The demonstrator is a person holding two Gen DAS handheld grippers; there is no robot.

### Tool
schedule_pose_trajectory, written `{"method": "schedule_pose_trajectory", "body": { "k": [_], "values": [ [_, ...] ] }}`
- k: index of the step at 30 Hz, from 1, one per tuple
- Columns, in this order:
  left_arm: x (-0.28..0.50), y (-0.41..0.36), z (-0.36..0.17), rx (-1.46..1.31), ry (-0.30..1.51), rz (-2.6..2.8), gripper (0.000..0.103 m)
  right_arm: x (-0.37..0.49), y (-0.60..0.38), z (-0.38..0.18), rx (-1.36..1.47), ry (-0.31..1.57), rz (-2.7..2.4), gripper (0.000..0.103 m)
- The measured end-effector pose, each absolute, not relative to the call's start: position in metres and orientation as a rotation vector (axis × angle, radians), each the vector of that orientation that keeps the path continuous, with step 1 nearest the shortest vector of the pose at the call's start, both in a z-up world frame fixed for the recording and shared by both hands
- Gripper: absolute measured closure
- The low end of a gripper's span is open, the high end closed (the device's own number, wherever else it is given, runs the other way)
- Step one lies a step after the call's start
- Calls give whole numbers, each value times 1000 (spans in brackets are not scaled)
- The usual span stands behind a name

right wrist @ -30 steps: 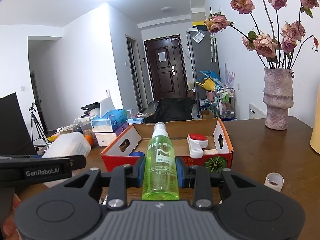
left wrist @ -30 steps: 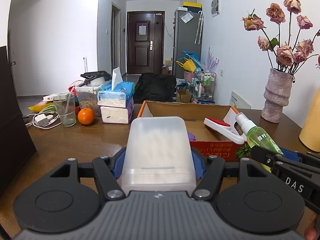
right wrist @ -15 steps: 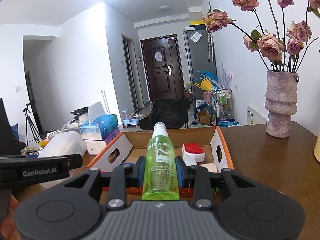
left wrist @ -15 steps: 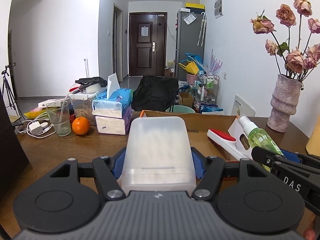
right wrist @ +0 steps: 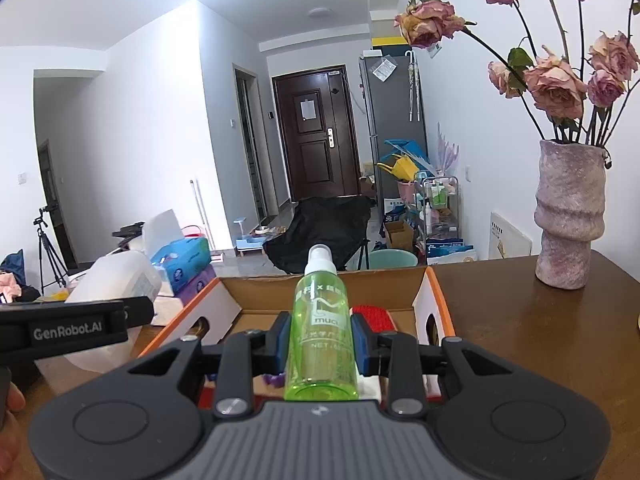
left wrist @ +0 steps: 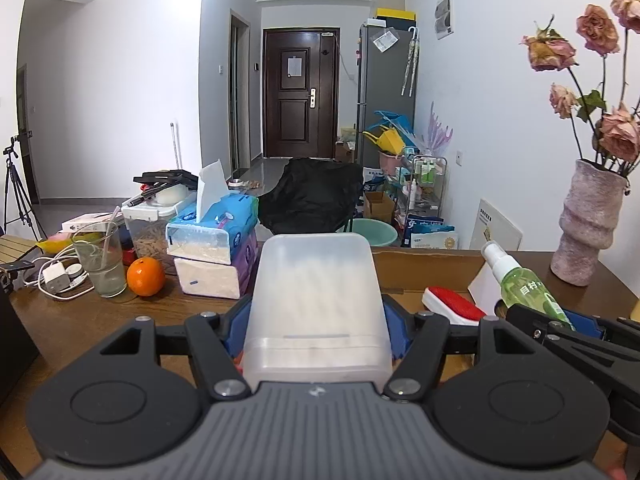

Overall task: Organize rigid objects
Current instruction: 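Carry the container and spray bottle with both tools over the cardboard box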

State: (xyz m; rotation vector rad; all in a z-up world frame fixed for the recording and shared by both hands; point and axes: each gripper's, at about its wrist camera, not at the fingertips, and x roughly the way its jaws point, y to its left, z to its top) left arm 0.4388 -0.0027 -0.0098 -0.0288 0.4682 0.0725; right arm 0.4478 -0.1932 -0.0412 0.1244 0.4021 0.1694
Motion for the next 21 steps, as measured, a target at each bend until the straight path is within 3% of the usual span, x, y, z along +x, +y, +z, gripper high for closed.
{"method": "schedule_pose_trajectory", "body": {
  "k": [21],
  "values": [
    [533,-3,-47,-20,547,112,36,532,-198,-67,138,463,147,73]
  ]
}}
